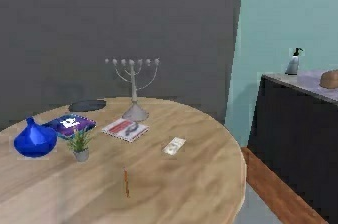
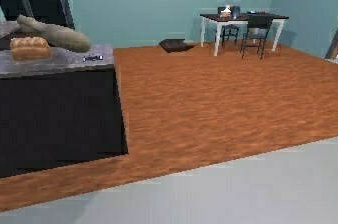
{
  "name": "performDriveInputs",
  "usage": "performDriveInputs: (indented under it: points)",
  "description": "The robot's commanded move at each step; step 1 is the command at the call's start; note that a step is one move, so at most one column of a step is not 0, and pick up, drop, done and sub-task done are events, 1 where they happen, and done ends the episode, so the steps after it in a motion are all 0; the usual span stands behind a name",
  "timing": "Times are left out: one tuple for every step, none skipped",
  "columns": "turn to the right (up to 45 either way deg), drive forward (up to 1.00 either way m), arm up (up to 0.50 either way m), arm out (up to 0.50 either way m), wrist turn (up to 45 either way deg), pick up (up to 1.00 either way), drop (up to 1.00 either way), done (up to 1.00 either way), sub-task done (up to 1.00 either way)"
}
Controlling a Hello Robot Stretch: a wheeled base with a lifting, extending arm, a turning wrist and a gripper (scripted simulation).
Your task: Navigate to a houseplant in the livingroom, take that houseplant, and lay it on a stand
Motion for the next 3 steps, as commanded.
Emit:
performDriveInputs:
  points:
    - [-45.0, 0.00, 0.00, 0.00, 0.0, 0.00, 0.00, 0.00, 0.00]
    - [-45.0, 0.00, 0.00, 0.00, 0.0, 0.00, 0.00, 0.00, 0.00]
    - [-24.0, 0.00, 0.00, 0.00, 0.0, 0.00, 0.00, 0.00, 0.00]
